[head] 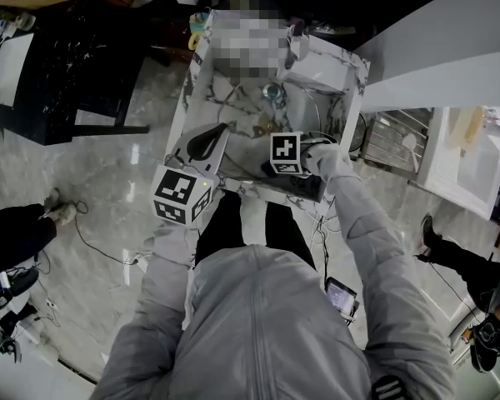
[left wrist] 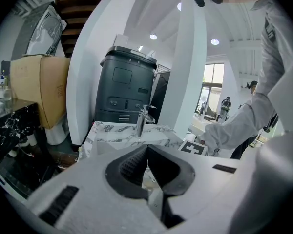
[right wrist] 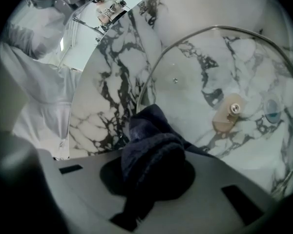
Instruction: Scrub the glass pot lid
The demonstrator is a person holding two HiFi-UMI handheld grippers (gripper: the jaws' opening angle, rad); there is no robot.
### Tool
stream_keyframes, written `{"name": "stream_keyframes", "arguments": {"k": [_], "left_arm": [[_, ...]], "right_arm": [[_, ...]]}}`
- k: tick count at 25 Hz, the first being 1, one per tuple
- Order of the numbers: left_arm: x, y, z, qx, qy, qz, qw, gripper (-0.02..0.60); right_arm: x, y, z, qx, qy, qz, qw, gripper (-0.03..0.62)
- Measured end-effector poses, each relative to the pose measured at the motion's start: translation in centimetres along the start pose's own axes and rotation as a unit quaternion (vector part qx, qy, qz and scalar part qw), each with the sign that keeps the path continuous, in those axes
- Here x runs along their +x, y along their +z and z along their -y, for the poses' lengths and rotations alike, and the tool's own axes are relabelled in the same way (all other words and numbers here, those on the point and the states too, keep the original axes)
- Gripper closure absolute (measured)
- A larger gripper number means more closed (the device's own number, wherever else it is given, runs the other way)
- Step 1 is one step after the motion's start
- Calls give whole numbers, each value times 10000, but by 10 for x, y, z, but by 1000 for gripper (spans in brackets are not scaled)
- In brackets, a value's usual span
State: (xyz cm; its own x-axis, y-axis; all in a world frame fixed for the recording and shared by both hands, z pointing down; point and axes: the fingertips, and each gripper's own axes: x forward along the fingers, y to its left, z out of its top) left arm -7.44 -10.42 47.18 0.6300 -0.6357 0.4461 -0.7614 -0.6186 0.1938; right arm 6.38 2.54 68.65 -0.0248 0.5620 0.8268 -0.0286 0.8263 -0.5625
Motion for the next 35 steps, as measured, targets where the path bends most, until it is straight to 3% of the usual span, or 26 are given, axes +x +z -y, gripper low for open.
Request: {"name": "stream_keyframes", "arguments": {"k": [12,19,22,25,30,35], "left_arm": [[3,-3,1,13,-36,-56,10000,555],[3,-5,-2,3,-17,-92,10000,555],[5,-6,-4,-10,-17,-118,9999,555],[7,-7,-9,-26,-9,-143,9999,555],[13,-6,-14,-19,-37,-178,9998,555],[18,-7,-18,-30,-46,-211,9998,555]], "right_arm": [[-26,-42,50,784,-774,-163,9938,545],[-39,-47,73,963,-1188,-117,9882,545],[-47,-42,87,663,-1528,-46,9860,545],[-59,-34,108,296,-2112,-18,9770,545],[-80,-28,136,209,-2944,116,9554,545],[-92,-18,151,207,-3338,386,9416,545]]}}
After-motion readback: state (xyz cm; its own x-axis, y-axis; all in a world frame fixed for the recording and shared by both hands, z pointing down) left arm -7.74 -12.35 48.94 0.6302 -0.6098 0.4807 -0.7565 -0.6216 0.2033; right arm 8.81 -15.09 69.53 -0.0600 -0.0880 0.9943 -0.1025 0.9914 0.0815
